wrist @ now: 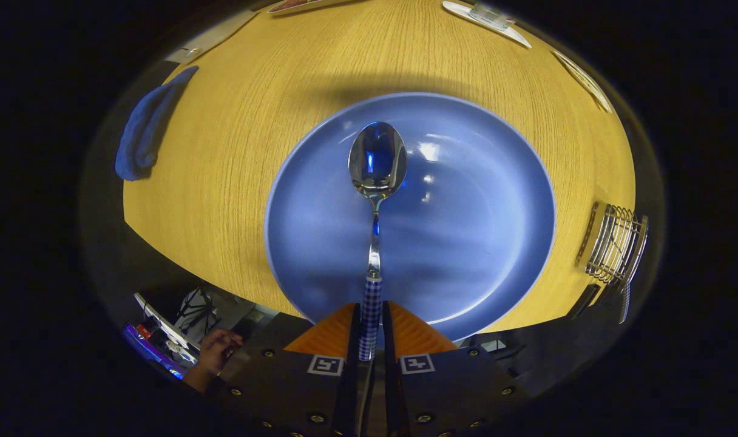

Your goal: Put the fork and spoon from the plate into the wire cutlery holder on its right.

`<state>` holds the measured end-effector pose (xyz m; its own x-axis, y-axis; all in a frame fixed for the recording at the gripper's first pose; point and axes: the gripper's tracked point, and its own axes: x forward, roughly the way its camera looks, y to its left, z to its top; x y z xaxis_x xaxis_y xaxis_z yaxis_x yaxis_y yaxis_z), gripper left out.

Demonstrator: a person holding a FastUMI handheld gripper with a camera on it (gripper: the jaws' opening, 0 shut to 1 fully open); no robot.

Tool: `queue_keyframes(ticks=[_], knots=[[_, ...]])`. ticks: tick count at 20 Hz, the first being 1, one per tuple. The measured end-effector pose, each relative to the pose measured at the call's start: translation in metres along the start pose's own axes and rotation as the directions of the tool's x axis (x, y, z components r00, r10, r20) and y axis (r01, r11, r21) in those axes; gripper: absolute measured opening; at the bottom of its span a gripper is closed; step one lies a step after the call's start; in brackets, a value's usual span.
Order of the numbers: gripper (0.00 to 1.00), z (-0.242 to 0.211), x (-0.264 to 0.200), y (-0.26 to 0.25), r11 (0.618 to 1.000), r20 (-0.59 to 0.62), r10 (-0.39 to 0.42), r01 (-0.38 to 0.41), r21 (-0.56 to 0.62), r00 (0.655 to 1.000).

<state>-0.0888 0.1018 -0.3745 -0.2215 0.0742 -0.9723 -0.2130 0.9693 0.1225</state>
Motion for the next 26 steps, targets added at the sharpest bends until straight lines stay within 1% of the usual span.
queue_keyframes(ticks=[1,3,4,5,7,15,18,22,26], knots=[[0.13,0.000,0.002,-0.001,1.000,-0.001,-0.001,0.001,-0.001,1.000],[0.13,0.006,-0.010,-0.003,1.000,0.015,0.002,-0.002,-0.011,1.000],[0.04,-0.002,0.012,-0.010,1.000,0.013,-0.009,0.009,-0.027,1.000],[0.04,-0.002,0.005,-0.015,0.999,0.009,-0.018,0.018,-0.044,1.000],[0.04,-0.006,-0.011,-0.020,0.998,-0.003,-0.013,0.012,-0.057,1.000],[0.04,-0.030,-0.050,-0.056,0.997,-0.052,-0.001,-0.003,-0.078,0.999],[0.04,-0.036,-0.067,-0.076,0.998,-0.049,-0.006,0.003,-0.066,0.999],[0.03,-0.045,-0.084,-0.107,0.998,-0.052,-0.044,0.041,-0.057,0.998],[0.03,-0.055,-0.099,-0.130,0.999,-0.049,-0.049,0.048,-0.018,0.998]])
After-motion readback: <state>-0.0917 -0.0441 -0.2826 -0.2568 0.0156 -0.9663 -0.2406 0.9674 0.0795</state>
